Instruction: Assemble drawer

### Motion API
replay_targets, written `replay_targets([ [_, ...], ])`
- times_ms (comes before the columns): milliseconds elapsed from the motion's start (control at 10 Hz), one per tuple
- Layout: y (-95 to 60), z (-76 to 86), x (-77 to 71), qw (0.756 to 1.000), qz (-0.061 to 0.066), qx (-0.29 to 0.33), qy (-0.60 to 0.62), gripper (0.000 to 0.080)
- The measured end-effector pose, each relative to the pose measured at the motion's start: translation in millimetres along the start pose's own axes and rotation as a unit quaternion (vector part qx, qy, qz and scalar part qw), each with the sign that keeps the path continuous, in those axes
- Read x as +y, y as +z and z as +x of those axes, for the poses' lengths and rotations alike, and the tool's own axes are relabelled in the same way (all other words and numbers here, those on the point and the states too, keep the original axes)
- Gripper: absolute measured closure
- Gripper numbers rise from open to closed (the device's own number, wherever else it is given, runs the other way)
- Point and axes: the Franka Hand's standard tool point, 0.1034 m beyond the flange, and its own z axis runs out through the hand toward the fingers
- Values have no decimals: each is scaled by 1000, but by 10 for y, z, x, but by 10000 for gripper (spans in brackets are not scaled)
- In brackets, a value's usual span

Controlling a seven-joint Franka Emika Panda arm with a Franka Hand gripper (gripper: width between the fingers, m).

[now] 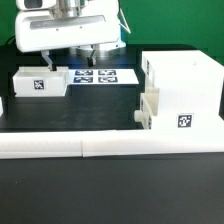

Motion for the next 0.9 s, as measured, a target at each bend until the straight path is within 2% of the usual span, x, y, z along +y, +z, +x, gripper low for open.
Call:
replay_targets([
  [200, 90, -226, 15, 1000, -6, 0, 17, 150],
  [400, 189, -375, 74, 1000, -18, 16, -9, 150],
  [500, 181, -358, 54, 1000, -14, 10, -7, 150],
  [800, 186, -350, 55, 1000, -14, 10, -9, 150],
  [900, 221, -386, 53, 1000, -12, 7, 24, 150],
])
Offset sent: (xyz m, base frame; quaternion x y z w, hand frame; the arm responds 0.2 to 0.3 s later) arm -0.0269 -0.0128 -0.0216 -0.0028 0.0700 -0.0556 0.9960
